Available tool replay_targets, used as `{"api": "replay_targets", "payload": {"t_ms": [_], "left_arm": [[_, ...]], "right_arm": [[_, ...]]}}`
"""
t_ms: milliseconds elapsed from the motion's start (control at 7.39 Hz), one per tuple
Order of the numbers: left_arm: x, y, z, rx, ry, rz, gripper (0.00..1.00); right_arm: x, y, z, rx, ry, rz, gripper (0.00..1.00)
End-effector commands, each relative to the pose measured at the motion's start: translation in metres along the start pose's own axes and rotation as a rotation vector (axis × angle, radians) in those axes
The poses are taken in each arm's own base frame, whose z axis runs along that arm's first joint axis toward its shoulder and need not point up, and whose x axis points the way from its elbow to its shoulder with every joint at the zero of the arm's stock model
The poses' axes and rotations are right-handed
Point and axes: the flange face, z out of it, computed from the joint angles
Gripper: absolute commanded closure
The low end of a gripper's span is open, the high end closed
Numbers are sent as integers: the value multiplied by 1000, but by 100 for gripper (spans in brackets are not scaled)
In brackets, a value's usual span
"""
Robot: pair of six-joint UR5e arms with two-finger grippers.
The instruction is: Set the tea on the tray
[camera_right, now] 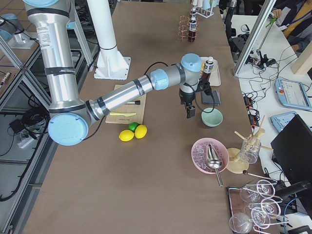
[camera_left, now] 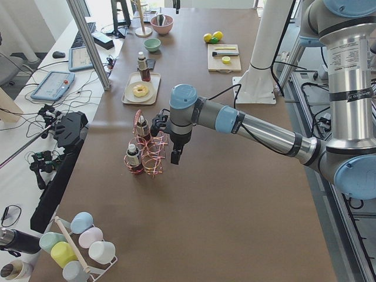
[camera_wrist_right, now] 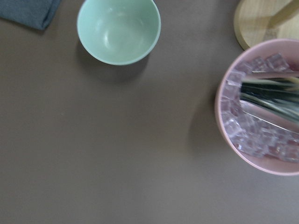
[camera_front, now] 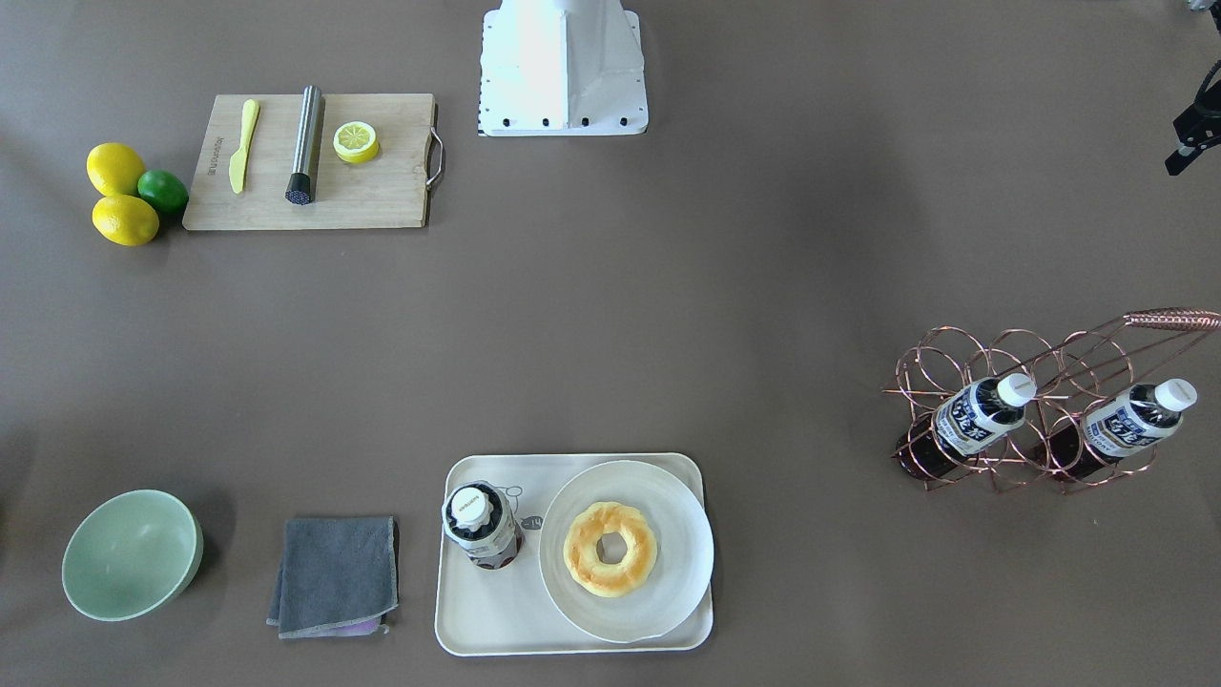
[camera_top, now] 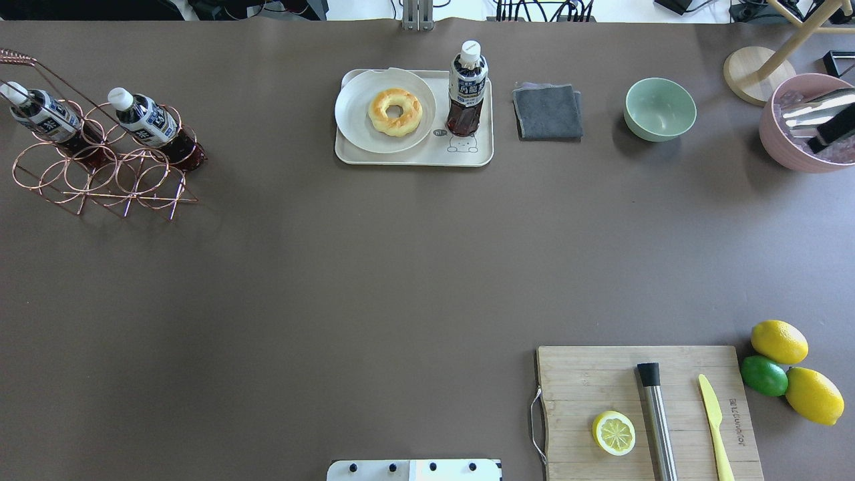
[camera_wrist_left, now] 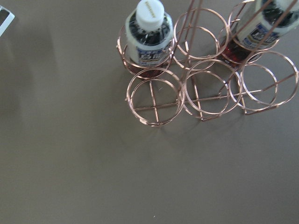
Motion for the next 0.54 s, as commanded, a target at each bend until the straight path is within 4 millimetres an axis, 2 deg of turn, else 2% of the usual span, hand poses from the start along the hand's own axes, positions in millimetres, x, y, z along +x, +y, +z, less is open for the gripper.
{"api": "replay_targets", "payload": {"t_ms": [0, 135, 271, 406], "left_arm": [[-48, 12, 16, -69, -10, 21, 3], [-52, 13, 15, -66, -13, 3, 3], [-53, 14, 13, -62, -13, 4, 3], [-62, 31, 21, -79, -10, -6, 3]], "right_arm": [[126, 104, -3, -37, 6, -53, 0], [150, 130, -11, -28, 13, -32, 0], [160, 147, -7, -43, 22, -10, 0], [173, 164, -2, -56, 24, -15, 0]]}}
